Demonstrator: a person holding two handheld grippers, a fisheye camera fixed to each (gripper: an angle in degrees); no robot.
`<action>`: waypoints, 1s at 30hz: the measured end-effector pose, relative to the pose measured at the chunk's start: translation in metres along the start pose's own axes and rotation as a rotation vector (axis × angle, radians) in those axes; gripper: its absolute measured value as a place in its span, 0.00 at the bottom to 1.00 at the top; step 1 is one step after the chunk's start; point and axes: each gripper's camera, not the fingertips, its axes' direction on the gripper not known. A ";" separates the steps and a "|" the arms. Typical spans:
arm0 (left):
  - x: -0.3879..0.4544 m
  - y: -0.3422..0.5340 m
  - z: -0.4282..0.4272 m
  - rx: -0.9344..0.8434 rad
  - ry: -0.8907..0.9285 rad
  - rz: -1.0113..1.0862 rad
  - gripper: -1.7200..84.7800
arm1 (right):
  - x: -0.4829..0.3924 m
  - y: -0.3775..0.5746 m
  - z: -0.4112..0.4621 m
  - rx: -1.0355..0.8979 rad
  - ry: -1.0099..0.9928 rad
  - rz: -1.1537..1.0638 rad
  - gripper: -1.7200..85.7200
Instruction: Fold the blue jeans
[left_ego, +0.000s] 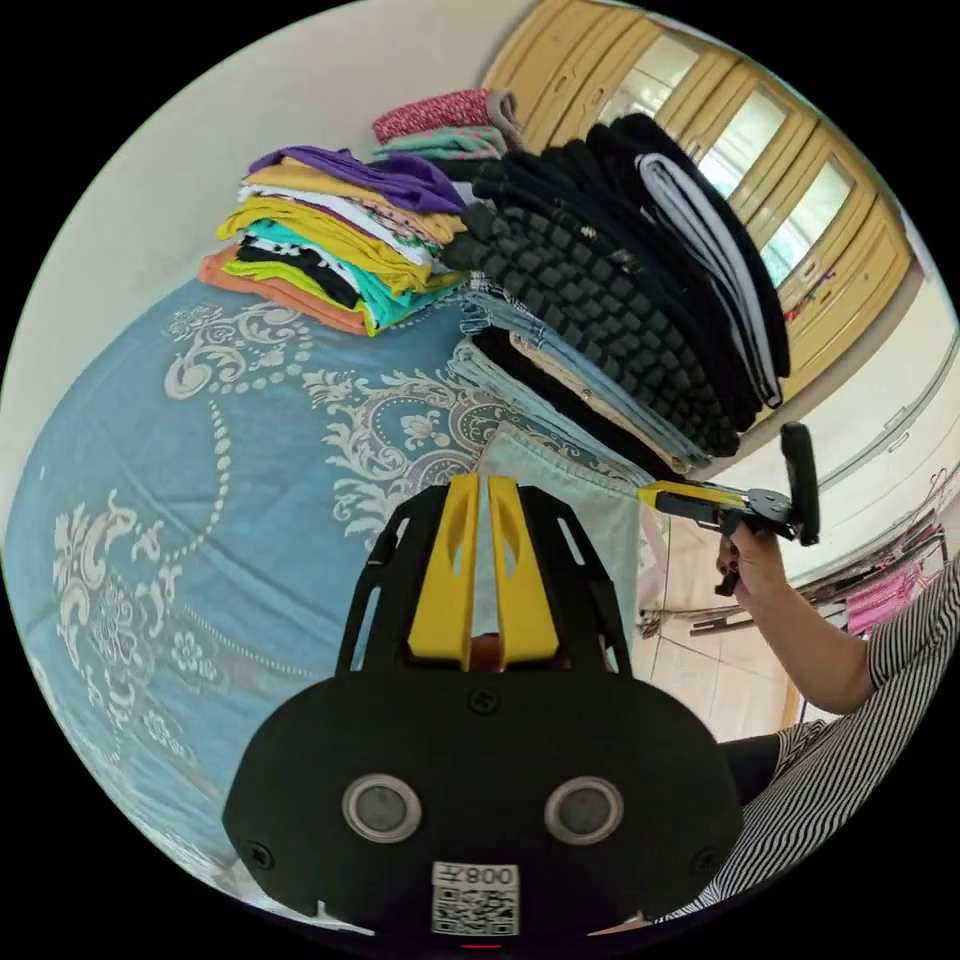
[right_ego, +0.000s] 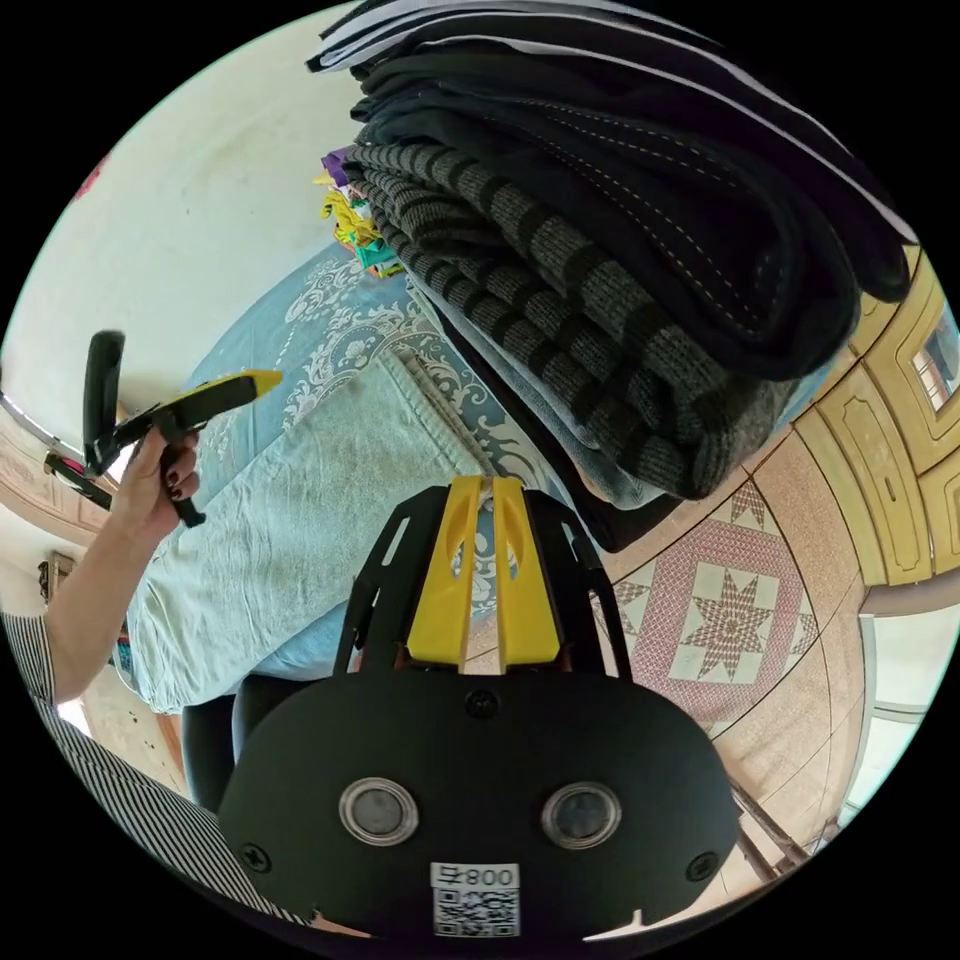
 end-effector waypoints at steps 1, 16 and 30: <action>-0.006 0.017 -0.014 0.016 0.005 -0.024 0.06 | -0.008 0.002 0.003 0.010 0.012 -0.005 0.04; -0.183 0.330 -0.226 -0.040 -0.250 -0.638 0.13 | -0.344 0.001 0.121 -0.188 -0.686 -0.782 0.05; -0.156 0.471 -0.290 0.201 -0.179 -0.319 0.05 | -0.514 0.135 0.257 -0.655 -0.740 -1.179 0.03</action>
